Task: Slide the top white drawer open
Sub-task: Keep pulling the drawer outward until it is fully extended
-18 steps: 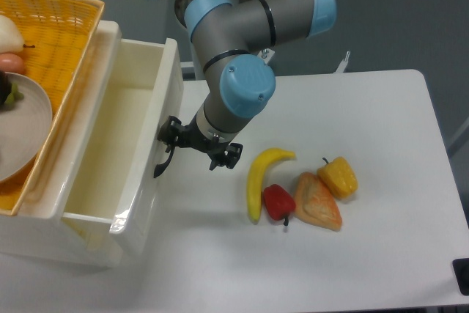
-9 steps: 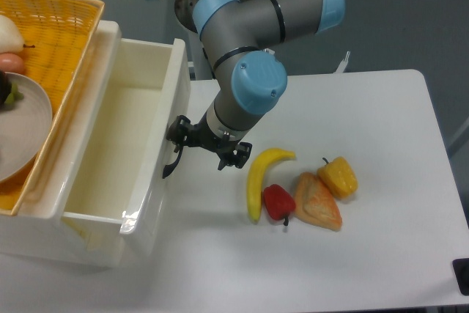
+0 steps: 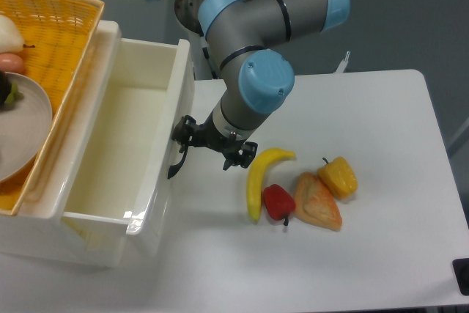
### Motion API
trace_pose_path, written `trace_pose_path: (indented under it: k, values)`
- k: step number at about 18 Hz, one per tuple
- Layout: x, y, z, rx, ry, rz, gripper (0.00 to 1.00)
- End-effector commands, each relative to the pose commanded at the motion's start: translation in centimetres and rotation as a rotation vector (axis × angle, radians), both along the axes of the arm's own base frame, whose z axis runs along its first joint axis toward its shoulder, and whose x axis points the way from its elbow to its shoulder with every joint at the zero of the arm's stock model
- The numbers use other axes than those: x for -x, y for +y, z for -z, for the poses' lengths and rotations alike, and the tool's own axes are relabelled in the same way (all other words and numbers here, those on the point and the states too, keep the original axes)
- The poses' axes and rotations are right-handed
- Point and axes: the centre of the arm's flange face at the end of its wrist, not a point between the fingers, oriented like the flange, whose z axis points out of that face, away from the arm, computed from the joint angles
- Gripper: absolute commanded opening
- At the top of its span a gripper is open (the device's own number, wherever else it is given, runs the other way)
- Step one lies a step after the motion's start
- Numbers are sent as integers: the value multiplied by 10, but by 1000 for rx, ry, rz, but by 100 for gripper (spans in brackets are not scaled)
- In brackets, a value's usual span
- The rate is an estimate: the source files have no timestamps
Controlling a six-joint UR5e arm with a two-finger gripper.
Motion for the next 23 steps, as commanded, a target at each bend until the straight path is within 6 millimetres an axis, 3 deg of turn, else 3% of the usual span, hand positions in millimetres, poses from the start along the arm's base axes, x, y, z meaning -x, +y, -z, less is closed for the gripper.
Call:
trace_pose_path:
  k: [23]
  values:
    - [8, -5, -6, 12, 39, 20, 100]
